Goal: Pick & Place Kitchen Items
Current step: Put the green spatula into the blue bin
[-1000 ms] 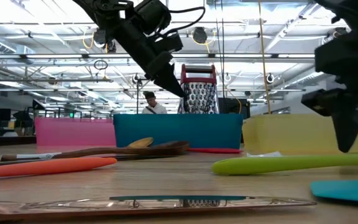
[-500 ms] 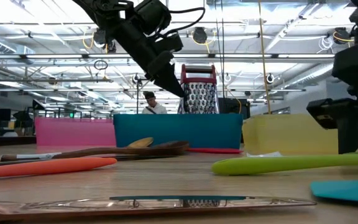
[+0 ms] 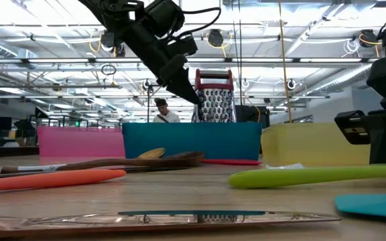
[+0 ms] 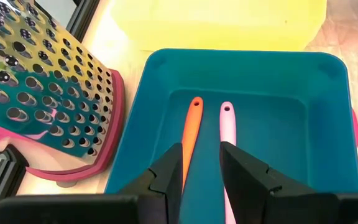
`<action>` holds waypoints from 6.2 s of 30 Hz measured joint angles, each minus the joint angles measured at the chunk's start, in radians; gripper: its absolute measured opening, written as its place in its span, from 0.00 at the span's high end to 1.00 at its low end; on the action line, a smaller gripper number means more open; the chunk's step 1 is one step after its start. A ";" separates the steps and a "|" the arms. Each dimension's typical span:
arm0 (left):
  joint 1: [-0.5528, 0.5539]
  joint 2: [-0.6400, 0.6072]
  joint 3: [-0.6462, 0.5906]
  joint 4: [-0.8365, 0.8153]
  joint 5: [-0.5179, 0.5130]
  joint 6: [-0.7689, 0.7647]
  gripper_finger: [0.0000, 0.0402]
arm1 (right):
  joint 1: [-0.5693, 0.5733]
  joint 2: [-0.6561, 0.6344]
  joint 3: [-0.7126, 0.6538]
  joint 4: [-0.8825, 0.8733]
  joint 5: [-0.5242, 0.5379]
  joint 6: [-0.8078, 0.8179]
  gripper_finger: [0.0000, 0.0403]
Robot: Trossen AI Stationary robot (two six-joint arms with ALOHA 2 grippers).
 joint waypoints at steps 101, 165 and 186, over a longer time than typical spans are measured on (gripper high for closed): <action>-0.266 0.233 0.000 0.407 0.496 -0.632 0.61 | -0.120 0.240 0.441 0.236 0.232 -0.445 0.87; -0.068 -0.149 0.000 -0.119 0.330 -0.354 0.92 | -0.115 -0.040 0.439 0.282 0.233 -0.595 0.60; 0.126 -0.123 -0.001 -0.473 0.419 -0.330 0.91 | -0.116 -0.040 0.439 0.272 0.237 -0.597 0.60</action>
